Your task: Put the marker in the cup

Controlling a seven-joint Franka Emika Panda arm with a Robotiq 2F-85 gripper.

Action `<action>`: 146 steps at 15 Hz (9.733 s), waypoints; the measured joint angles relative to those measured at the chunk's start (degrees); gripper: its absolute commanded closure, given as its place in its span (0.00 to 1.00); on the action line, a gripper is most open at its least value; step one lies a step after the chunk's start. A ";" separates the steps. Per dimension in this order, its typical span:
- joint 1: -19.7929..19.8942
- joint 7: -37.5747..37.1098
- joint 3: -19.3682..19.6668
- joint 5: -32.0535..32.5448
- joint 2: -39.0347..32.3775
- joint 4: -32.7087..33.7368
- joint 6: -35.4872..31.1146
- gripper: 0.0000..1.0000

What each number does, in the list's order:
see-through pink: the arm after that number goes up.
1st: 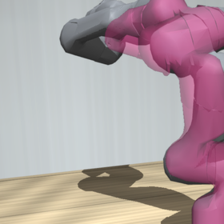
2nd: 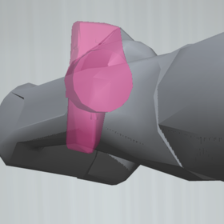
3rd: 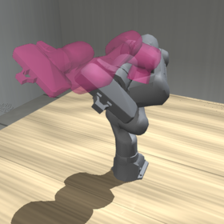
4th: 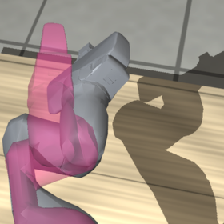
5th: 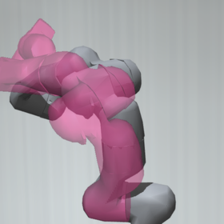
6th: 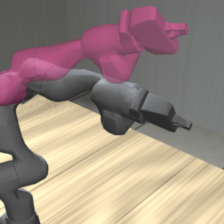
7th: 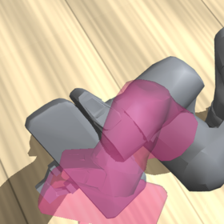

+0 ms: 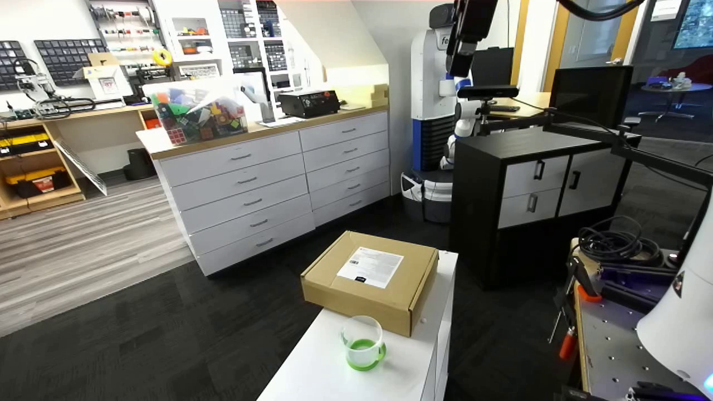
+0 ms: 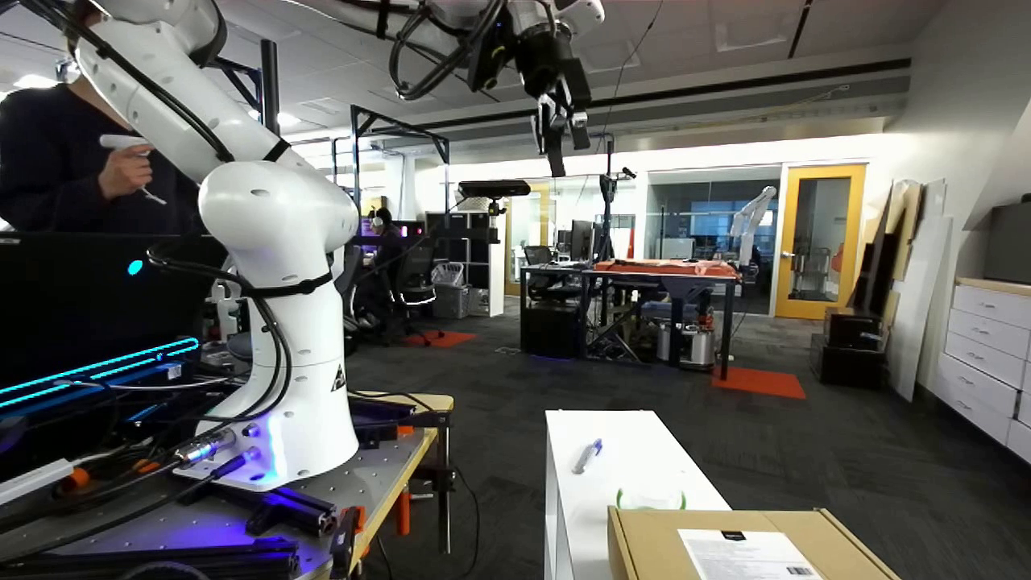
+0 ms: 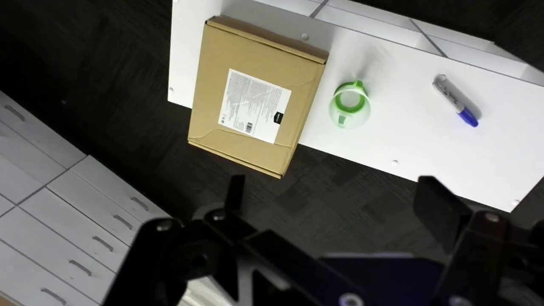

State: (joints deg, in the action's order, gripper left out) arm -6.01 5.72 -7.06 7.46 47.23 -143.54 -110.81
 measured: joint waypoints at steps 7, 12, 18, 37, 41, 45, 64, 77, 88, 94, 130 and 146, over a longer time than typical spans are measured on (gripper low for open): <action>-6.99 3.43 -0.36 -1.49 -6.91 -3.45 -10.90 0.00; -12.93 6.98 -2.00 -5.16 -13.75 -5.06 -16.51 0.00; -17.59 12.56 -3.95 -7.14 -23.22 -5.09 -22.63 0.00; -15.45 18.26 -5.13 -3.71 -47.86 -3.82 -39.69 0.00; -15.45 18.26 -5.23 -3.71 -47.86 -3.69 -39.69 0.00; -14.95 18.16 -5.95 -3.27 -47.92 -3.69 -39.67 0.00; -16.30 2.08 -1.46 24.21 -66.13 2.07 -50.43 0.00; -22.89 -3.97 4.22 25.63 -82.38 10.58 -61.39 0.00; -28.17 -3.92 8.02 24.79 -91.18 18.17 -62.06 0.00; -28.85 -3.90 9.35 24.70 -94.03 19.72 -62.25 0.00; -29.16 -4.46 12.09 13.99 -89.14 19.04 -57.82 0.95; -24.17 -8.22 8.30 15.99 -73.66 17.47 -28.30 0.95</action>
State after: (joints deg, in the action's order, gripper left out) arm -30.18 -2.50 1.25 23.46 -26.43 -126.07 -139.11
